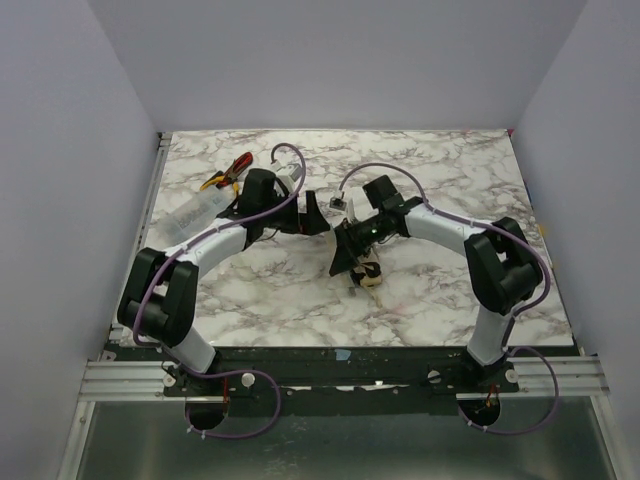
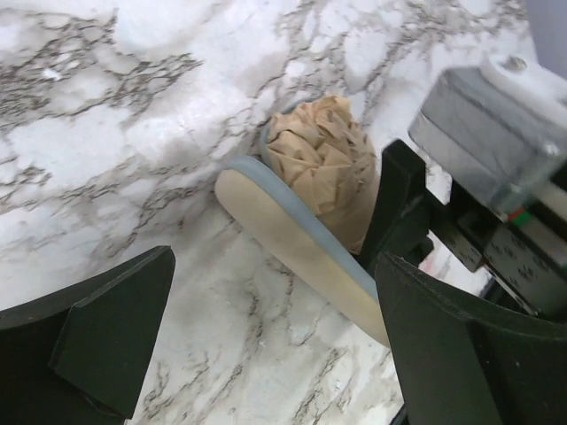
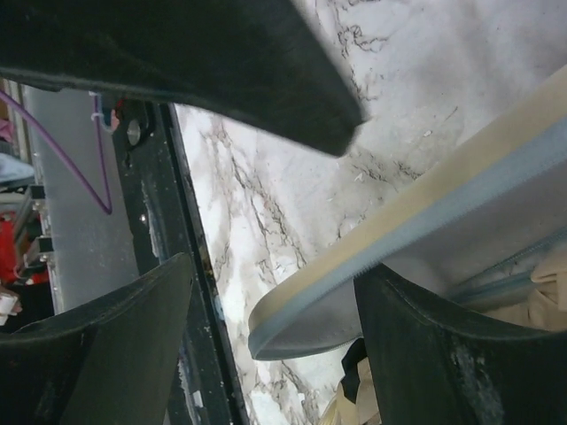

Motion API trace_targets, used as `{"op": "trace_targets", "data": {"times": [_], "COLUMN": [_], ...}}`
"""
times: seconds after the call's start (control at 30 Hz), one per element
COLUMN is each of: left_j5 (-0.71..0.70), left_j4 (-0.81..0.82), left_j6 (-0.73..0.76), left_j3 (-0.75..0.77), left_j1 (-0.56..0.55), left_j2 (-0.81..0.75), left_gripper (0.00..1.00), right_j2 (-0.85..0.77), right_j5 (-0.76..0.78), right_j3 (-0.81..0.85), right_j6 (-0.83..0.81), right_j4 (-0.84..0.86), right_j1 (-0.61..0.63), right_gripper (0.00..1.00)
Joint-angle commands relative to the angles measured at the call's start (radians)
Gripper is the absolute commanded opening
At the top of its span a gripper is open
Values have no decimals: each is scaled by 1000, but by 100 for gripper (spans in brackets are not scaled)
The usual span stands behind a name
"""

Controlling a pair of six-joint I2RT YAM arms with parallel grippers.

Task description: Open the umbrella

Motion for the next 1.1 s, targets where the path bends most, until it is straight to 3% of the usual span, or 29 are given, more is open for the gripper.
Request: {"op": "trace_targets", "data": {"times": [0.0, 0.17, 0.43, 0.87, 1.07], "left_j5": [-165, -197, -145, -34, -156], "left_j4": [-148, -185, -155, 103, -58], "left_j6": [9, 10, -32, -189, -127], "left_j3": [77, 106, 109, -31, 19], "left_j1": [2, -11, -69, -86, -102], "left_j2": [-3, 42, 113, 62, 126], "left_gripper": [98, 99, 99, 98, 99], "right_j2": [8, -18, -52, -75, -97], "right_j5": [114, 212, 240, 246, 254], "right_j3": [11, -31, -83, -116, -113], "right_j6": [-15, -47, -51, -79, -64], "right_j4": [63, 98, 130, 133, 122], "right_j1": [41, 61, 83, 117, 116], "right_gripper": [78, 80, 82, 83, 82]}}
